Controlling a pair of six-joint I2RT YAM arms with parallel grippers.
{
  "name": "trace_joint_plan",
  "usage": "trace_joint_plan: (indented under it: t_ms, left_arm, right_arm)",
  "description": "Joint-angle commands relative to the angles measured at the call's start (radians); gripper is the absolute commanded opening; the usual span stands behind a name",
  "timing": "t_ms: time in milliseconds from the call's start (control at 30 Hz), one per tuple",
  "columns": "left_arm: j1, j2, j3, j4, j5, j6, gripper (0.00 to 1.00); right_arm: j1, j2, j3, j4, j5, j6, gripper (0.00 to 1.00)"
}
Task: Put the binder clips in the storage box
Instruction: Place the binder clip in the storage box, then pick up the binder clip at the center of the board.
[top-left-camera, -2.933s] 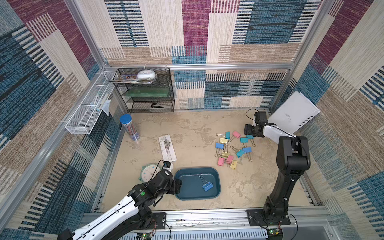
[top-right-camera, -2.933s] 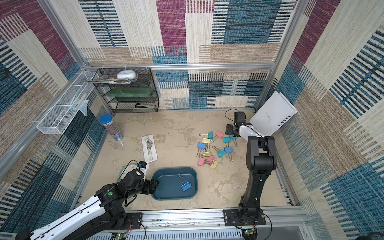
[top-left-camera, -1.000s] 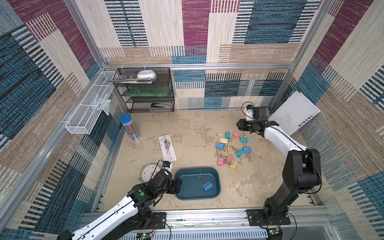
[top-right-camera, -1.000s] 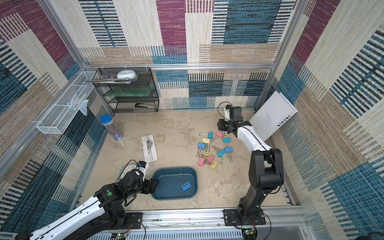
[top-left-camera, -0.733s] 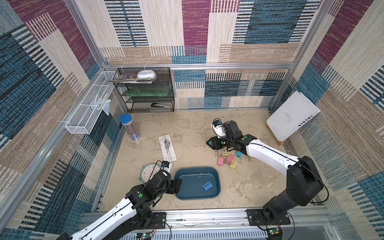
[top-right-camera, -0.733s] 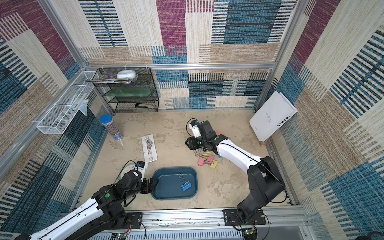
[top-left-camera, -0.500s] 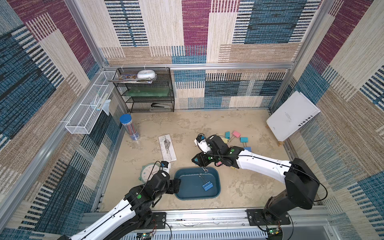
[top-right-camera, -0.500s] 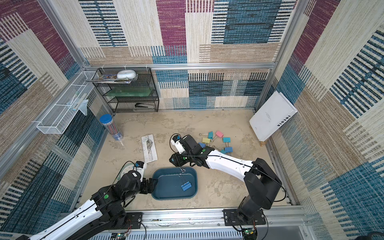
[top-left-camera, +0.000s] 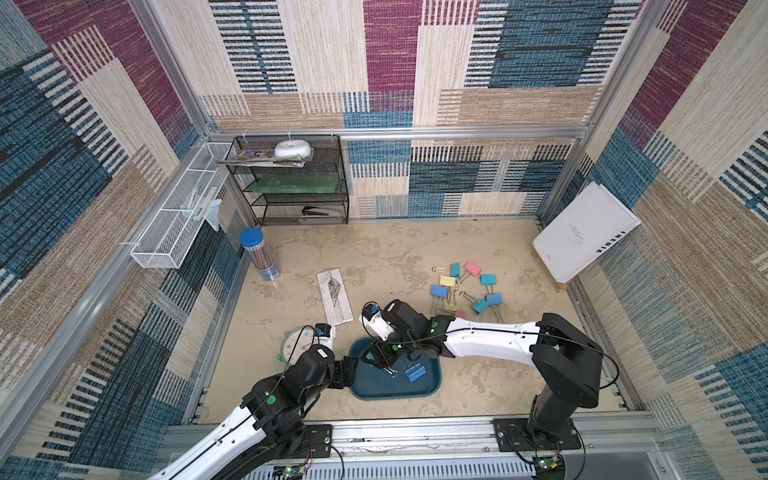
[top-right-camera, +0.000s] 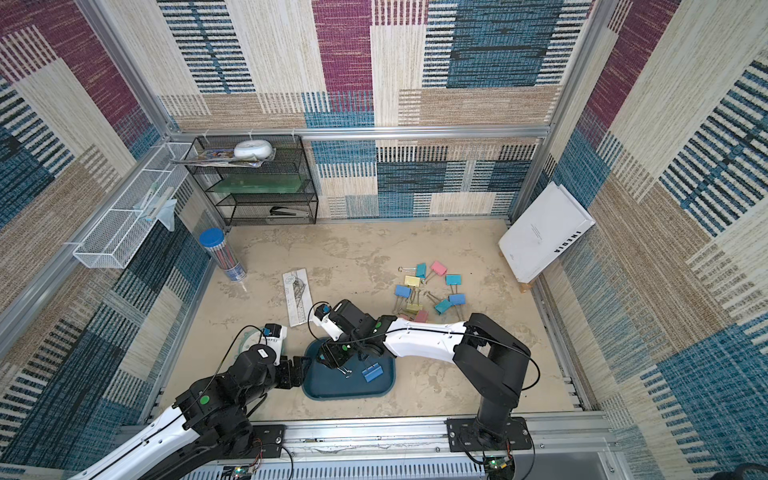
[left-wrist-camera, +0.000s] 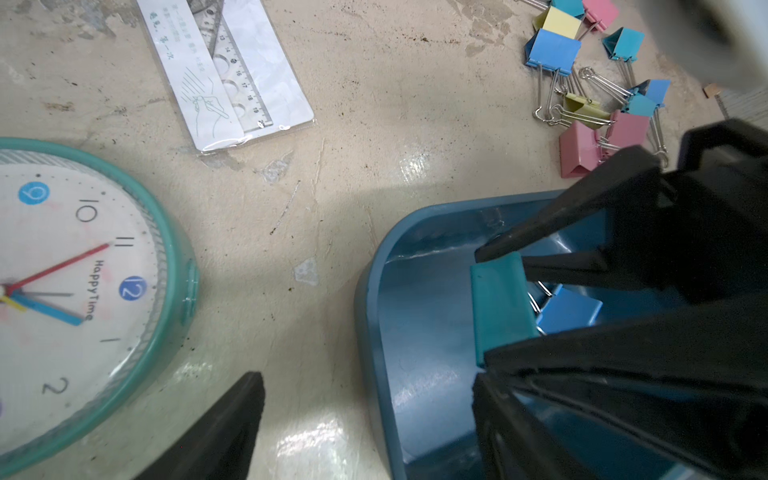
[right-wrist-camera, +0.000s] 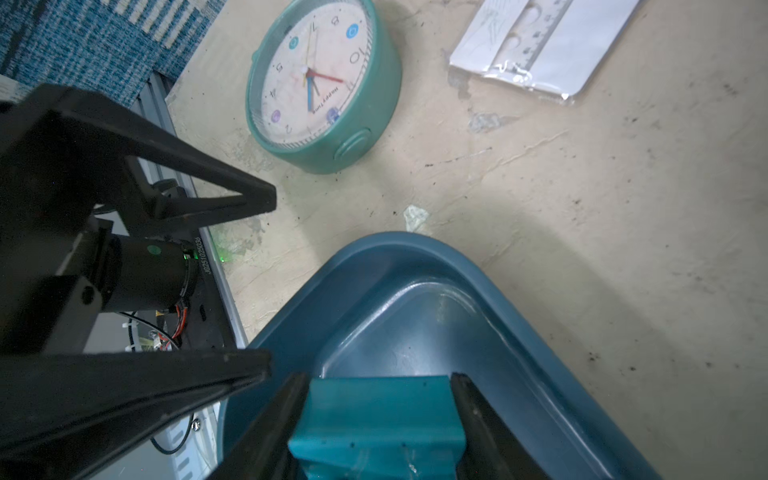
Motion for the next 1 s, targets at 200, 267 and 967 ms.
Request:
trace_joint_plan:
  t_ms: [200,267,967]
  left_arm:
    - [0.000,0.025,0.003,-0.005,-0.011,0.001,0.83]
    - [0.000,0.027,0.002,-0.004,-0.010,0.002,0.83]
    - [0.000,0.016,-0.004,0.010,0.014,0.015,0.83]
  right_arm:
    - [-0.059,-0.121,-0.024,-0.053,0.055,-0.013,0.83]
    - [-0.118,-0.162,0.002,-0.133,0.110,0.009,0.83]
    - [-0.556,0.097,0.200,-0.301,0.358,0.159,0.97]
